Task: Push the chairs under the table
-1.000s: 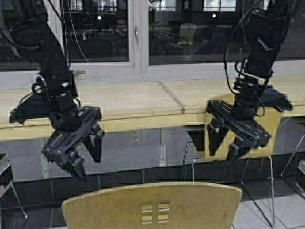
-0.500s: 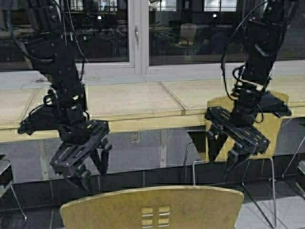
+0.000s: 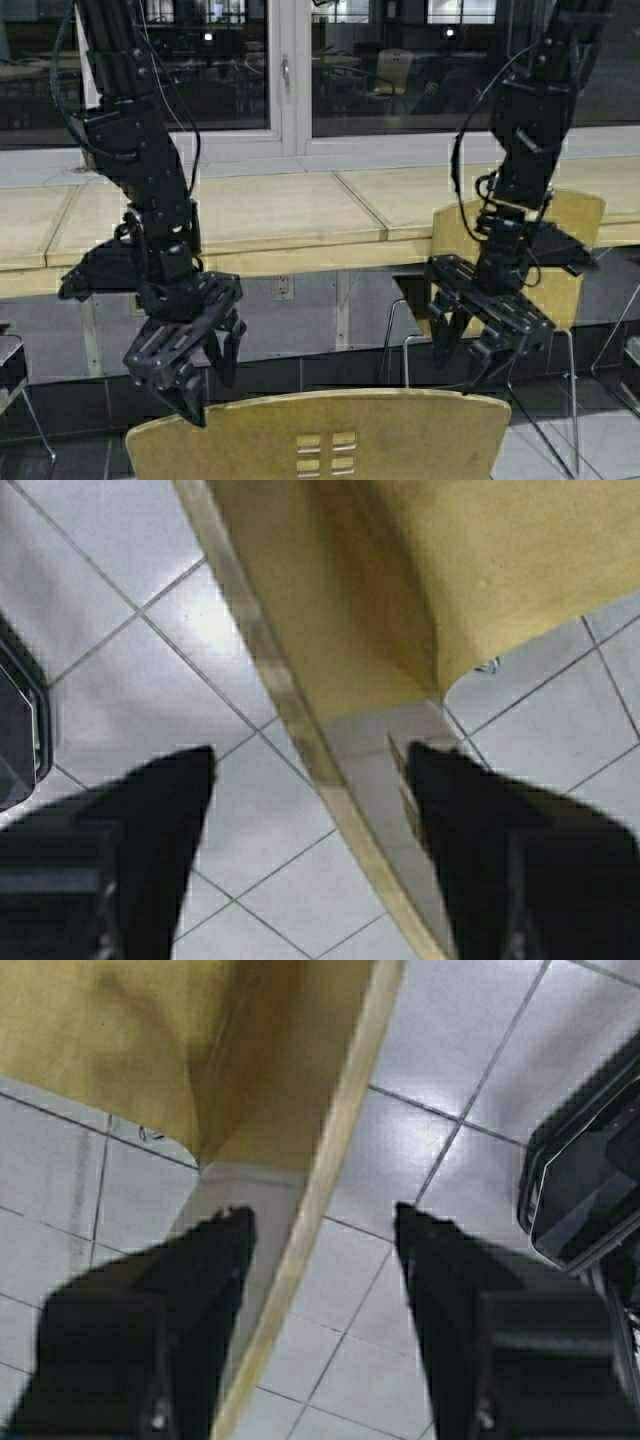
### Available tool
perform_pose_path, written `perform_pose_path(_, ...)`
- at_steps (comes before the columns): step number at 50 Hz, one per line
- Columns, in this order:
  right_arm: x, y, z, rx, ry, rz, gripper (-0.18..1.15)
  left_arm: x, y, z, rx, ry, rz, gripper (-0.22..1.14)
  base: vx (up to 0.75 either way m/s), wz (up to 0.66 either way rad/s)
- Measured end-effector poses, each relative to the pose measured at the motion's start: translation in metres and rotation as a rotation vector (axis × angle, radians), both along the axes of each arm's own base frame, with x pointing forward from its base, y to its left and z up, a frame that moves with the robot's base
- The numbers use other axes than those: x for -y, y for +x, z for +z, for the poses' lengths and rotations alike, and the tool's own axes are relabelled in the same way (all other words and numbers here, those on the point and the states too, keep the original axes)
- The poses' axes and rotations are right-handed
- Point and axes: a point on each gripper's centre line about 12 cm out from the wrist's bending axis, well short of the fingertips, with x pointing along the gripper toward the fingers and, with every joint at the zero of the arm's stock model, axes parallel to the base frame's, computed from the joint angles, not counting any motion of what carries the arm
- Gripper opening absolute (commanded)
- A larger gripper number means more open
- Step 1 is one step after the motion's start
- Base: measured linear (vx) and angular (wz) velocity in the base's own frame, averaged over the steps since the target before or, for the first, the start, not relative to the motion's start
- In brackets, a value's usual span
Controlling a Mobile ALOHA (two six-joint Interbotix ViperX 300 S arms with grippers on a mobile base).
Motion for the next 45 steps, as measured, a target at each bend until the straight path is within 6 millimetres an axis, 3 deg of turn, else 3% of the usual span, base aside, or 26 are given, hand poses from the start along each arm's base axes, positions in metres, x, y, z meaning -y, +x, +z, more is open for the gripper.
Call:
perform_pose_path(20, -0.005, 0.008, -0.029, -0.040, -0.007, 0.004, 0.83, 0.000, 0.011, -0.021, -0.014, 0.016, 0.021, 0.93, 0.00, 0.00)
perform_pose_path(37, -0.013, 0.015, -0.067, -0.068, -0.023, 0.061, 0.82, 0.005, 0.020, -0.050, -0.036, 0.031, 0.022, 0.92, 0.00, 0.00)
perform_pose_path(41, -0.016, 0.015, -0.075, -0.076, -0.025, 0.071, 0.78, 0.006, 0.023, -0.057, -0.039, 0.033, 0.024, 0.86, 0.00, 0.00)
perform_pose_path(45, -0.019, 0.014, -0.082, -0.091, -0.025, 0.077, 0.63, 0.007, 0.025, -0.062, -0.040, 0.034, 0.022, 0.70, 0.00, 0.00)
